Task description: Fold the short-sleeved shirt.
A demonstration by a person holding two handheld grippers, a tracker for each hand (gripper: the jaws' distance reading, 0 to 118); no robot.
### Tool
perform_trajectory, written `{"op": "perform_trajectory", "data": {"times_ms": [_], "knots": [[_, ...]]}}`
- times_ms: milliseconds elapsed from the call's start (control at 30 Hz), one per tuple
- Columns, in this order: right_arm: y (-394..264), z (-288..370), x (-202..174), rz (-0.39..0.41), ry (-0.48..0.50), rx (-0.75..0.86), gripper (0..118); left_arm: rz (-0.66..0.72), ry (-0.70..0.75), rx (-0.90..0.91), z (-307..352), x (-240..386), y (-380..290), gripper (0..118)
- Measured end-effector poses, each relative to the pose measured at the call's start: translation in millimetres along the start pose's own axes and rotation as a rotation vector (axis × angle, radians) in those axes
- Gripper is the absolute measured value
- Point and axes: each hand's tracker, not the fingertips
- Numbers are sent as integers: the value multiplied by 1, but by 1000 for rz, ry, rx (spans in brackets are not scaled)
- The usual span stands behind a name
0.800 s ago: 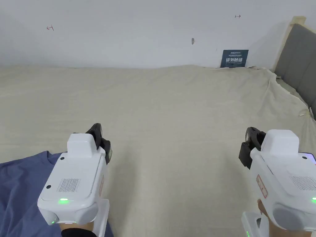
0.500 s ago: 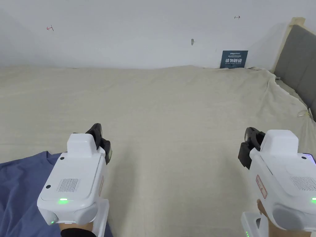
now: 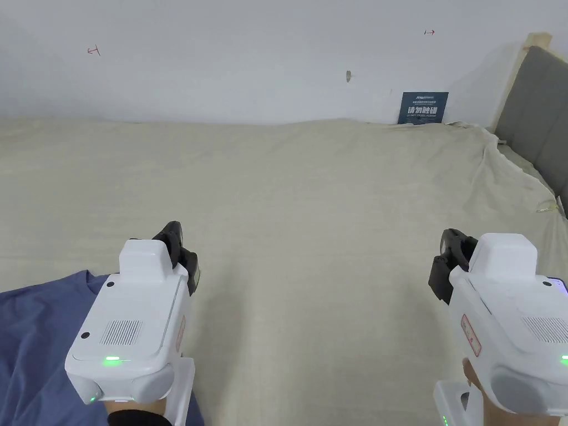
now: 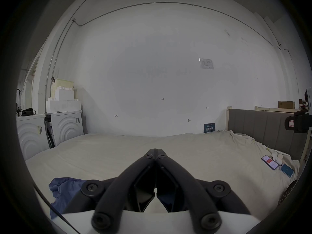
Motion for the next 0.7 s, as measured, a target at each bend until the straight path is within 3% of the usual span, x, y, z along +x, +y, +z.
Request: {"op": "perform_trajectory", "data": {"times_ms": [333, 700], "knots": [[3, -7, -22, 26, 52, 6, 0, 6, 49, 5, 9, -19, 1, 0], [10, -22, -97, 58, 251, 34, 0, 2, 226, 13, 45, -90, 3, 0]]}}
